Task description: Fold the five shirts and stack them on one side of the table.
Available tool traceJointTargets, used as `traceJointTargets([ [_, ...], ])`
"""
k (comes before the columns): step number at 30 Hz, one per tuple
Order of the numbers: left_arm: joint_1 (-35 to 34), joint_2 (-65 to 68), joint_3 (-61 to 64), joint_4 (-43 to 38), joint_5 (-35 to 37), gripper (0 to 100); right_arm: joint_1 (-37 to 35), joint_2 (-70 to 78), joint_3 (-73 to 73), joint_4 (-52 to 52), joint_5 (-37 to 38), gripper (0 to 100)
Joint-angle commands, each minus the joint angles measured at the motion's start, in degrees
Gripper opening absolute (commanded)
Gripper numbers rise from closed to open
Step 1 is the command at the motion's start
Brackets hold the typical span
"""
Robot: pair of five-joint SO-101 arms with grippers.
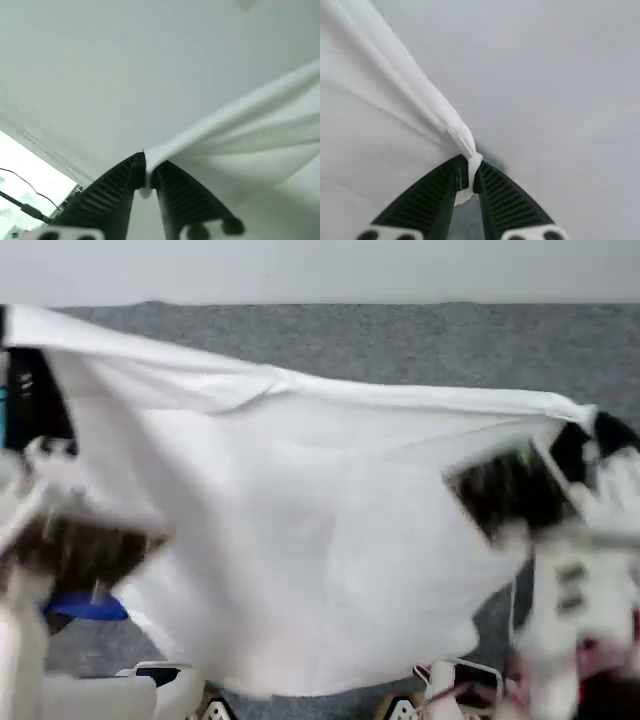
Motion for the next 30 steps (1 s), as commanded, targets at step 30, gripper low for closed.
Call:
traceJointTargets([
  [30, 1.85, 33.67, 48.57, -54.86, -0.62, 1, -5.85, 48.92, 21.36, -69.76, 0.09, 1.0],
])
